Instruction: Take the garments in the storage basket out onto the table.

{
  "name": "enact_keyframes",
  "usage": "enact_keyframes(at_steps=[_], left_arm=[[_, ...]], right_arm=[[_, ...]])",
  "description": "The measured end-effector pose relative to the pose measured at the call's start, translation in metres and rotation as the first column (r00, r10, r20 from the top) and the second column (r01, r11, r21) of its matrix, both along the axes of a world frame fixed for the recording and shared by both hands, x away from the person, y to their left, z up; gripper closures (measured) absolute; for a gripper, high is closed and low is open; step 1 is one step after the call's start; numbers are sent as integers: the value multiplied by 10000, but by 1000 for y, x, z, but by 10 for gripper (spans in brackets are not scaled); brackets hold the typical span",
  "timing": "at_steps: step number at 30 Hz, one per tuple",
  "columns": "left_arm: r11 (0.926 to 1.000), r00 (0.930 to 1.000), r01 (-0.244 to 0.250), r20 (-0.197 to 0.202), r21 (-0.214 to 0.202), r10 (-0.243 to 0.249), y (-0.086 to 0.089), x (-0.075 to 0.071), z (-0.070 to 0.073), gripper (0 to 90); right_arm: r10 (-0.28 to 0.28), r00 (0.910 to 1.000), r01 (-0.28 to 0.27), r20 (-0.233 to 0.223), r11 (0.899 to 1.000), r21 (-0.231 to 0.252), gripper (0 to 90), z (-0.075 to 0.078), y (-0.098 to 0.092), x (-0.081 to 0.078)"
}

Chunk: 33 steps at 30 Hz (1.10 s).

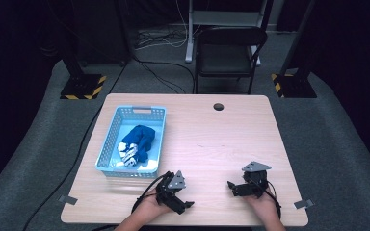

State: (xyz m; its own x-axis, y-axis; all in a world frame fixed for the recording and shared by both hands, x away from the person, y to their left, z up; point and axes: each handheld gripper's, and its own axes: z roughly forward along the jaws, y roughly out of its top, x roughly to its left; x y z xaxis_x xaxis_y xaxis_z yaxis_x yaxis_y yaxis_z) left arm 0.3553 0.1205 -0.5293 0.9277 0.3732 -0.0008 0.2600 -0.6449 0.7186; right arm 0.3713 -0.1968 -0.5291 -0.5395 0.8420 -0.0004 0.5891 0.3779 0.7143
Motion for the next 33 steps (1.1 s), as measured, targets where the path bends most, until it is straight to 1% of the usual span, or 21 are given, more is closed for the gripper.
enact_keyframes(at_steps=[2, 4, 14, 18, 33], left_arm=[[10000, 10000, -28, 4, 21, 28, 0, 0, 0, 31], [9998, 9998, -193, -26, 90, 194, -1, 1, 0, 6], [9996, 9997, -250, -28, 107, 250, -1, 0, 0, 6], [9992, 9992, -388, -25, 116, 388, -1, -1, 0, 6], [9992, 9992, -387, -34, 106, 388, -1, -1, 0, 7]], right_arm=[[1, 10000, -1, -1, 10000, 0, 0, 0, 0, 0], [2, 10000, -2, 1, 10000, 0, 0, 0, 0, 0], [7, 10000, -7, 9, 10000, -4, 0, 0, 0, 0], [9, 10000, -9, 7, 10000, -5, 0, 0, 0, 0], [6, 10000, -6, 6, 10000, -7, 0, 0, 0, 0]])
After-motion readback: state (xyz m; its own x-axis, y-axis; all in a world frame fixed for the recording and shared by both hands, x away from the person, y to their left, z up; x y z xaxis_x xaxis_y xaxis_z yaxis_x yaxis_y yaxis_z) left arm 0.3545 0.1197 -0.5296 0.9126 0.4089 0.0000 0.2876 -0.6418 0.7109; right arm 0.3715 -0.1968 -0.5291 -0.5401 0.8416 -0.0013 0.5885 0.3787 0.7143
